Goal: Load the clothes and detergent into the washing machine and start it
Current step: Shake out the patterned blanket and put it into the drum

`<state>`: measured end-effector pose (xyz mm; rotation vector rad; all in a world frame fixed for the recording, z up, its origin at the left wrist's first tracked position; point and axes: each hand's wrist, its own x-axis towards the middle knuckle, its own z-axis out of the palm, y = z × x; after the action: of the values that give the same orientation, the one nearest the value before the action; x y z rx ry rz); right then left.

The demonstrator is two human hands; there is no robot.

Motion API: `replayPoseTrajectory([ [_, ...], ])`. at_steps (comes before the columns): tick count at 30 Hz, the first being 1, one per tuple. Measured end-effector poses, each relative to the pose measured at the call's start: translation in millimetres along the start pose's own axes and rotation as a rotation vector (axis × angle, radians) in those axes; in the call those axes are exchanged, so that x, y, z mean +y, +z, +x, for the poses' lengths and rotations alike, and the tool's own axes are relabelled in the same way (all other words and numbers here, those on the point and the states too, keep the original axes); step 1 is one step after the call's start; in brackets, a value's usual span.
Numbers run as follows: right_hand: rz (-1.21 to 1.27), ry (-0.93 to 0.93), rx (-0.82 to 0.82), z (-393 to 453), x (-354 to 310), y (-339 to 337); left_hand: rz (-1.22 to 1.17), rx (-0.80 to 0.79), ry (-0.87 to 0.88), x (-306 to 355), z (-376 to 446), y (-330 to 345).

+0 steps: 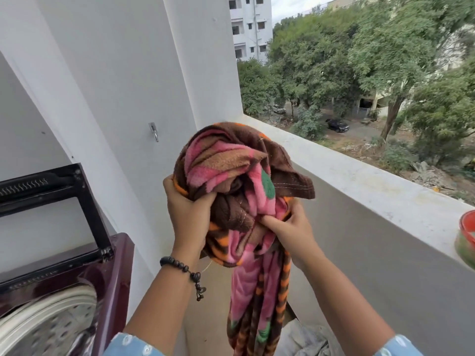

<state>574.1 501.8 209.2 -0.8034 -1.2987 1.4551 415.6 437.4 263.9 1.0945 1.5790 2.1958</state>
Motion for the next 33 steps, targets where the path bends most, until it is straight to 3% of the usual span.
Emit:
replayPoseTrajectory([
  [3, -0.158, -0.155, 0.056, 14.3, -13.0, -16.8, 0.09, -0.184, -0.227, -10.9, -7.5, -23.4],
  [6, -0.329, -0.302, -0.008, 22.3, -39.1, -28.7, 0.236, -0.441, -0.448, -16.7, -16.3, -55.1],
  [8, -0.472, -0.367, -0.098, 27.4, -58.2, -29.6, 0.346, -0.535, -0.485, -13.6, -20.2, -70.3],
  [10, -0.621, -0.416, -0.159, 31.3, -75.2, -26.2, 0.469, -0.581, -0.386, -3.1, -21.8, -71.2],
  [15, -0.94, -0.541, -0.367, 31.6, -111.5, -0.7, 0.992, -0.662, 0.184, 31.7, -20.1, -37.9],
  [18, -1.136, -0.671, -0.492, 23.6, -126.4, 16.3, 1.079, -0.619, 0.386, 52.2, -11.8, -23.3],
  [22, -1.33, -0.813, -0.54, 8.5, -133.3, 38.4, 0.886, -0.76, 0.316, 62.8, 2.1, -14.6],
  [25, -1.177, -0.794, -0.49, 4.7, -131.7, 41.3, 0.672, -0.67, 0.325, 52.7, 14.6, -25.0],
  [28, -0.854, -0.685, -0.457, 1.3, -129.6, 33.4, 0.468, -0.56, 0.303, 47.8, 23.6, -35.2],
  [31, -0.592, -0.412, -0.504, 0.3, -113.7, 13.1, 0.311, -0.448, 0.243, 45.3, 38.2, -48.1],
  [33, -0.549, -0.242, -0.561, -1.9, -93.4, -0.5, 0.228, -0.354, 0.203, 44.0, 50.6, -59.3],
])
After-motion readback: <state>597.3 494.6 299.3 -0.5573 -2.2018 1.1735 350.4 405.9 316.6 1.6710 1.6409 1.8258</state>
